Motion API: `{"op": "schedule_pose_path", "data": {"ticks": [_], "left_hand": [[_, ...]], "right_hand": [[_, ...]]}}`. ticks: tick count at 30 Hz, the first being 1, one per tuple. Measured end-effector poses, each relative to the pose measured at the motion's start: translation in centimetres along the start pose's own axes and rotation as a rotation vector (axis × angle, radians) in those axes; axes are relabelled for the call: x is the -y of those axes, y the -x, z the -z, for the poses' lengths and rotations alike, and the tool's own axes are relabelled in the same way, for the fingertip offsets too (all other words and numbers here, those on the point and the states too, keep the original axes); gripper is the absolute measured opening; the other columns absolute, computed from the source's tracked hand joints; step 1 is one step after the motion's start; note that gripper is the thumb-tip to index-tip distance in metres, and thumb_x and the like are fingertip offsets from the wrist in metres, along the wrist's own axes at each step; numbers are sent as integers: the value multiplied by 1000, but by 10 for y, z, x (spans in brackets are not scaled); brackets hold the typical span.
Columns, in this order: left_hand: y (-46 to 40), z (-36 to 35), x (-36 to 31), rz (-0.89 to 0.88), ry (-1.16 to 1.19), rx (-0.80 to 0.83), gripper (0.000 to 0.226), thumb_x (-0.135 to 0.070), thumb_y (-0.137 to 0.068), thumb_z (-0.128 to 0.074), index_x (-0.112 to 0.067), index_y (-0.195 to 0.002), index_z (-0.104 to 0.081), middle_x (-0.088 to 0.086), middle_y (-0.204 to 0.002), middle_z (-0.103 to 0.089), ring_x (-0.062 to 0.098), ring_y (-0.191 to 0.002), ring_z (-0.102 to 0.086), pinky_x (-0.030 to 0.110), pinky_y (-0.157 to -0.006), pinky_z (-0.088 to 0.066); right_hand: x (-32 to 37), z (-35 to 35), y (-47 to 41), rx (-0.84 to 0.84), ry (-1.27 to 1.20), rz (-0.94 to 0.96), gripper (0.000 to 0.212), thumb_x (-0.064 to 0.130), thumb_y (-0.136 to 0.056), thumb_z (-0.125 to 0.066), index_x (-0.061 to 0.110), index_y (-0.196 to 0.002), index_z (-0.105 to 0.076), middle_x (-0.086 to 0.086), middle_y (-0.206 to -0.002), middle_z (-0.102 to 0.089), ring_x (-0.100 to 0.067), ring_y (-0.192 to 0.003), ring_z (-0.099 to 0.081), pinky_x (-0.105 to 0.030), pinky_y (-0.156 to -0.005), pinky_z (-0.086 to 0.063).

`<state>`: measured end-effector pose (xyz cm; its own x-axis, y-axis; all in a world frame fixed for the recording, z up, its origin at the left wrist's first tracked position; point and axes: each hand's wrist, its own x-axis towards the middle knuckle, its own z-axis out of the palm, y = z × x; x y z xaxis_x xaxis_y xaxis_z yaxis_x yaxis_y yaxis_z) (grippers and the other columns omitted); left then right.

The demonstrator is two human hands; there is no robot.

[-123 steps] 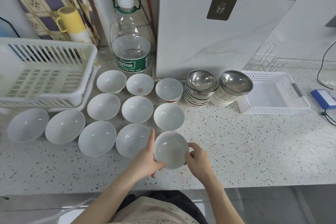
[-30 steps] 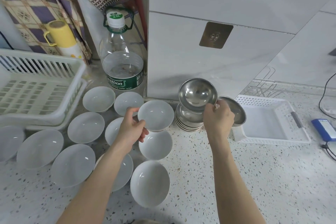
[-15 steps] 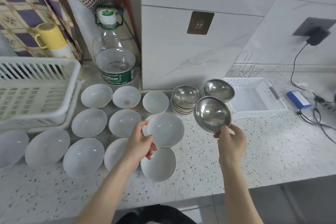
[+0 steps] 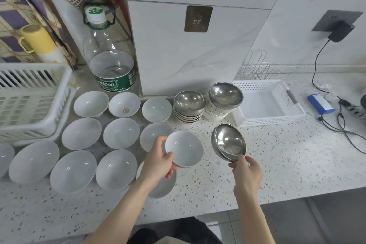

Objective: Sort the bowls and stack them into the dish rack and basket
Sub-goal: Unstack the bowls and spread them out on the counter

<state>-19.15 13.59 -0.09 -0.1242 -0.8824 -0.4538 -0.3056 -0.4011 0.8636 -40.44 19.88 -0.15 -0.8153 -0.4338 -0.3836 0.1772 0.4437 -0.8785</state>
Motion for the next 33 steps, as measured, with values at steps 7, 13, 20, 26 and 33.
{"op": "schedule_pose_path", "data": {"ticks": [7,13,20,26,33], "left_hand": [[-28,-50,-13,11,-136,-131,31,-7,-95,-44,-30,-115,-36,9,-68,-68,8,-41,-55,24,-38,-42],[-39,-78,-15,68,-202,-235,28,-8,-95,-43,-26,-116,-36,10,-69,-68,16,-48,-60,21,-36,-39],[-46,-94,-5,104,-236,-350,31,-8,-92,-44,-27,-115,-35,6,-68,-67,17,-49,-64,29,-47,-47],[-50,-103,-3,124,-206,-424,35,-8,-90,-45,-27,-119,-35,2,-70,-67,17,-47,-65,34,-50,-55],[-51,-96,-1,186,-230,-412,60,-6,-90,-47,-27,-142,-26,13,-94,-69,31,-75,-69,45,-72,-58]], "right_hand": [[16,5,-67,147,92,69,22,15,-87,-56,16,-108,-63,-2,-54,-69,-13,-56,-53,-28,-54,-44],[14,9,-98,247,273,190,17,19,-90,-55,24,-105,-58,3,-55,-69,-8,-49,-55,-27,-50,-42],[6,9,-115,354,394,254,24,20,-91,-55,18,-115,-59,0,-56,-68,-10,-52,-59,-26,-49,-44],[0,9,-126,394,385,193,29,18,-92,-54,17,-120,-56,0,-62,-70,-9,-58,-62,-26,-50,-43],[-2,3,-133,444,378,131,31,18,-91,-53,18,-123,-53,1,-65,-72,-11,-50,-53,-28,-46,-44]]}}
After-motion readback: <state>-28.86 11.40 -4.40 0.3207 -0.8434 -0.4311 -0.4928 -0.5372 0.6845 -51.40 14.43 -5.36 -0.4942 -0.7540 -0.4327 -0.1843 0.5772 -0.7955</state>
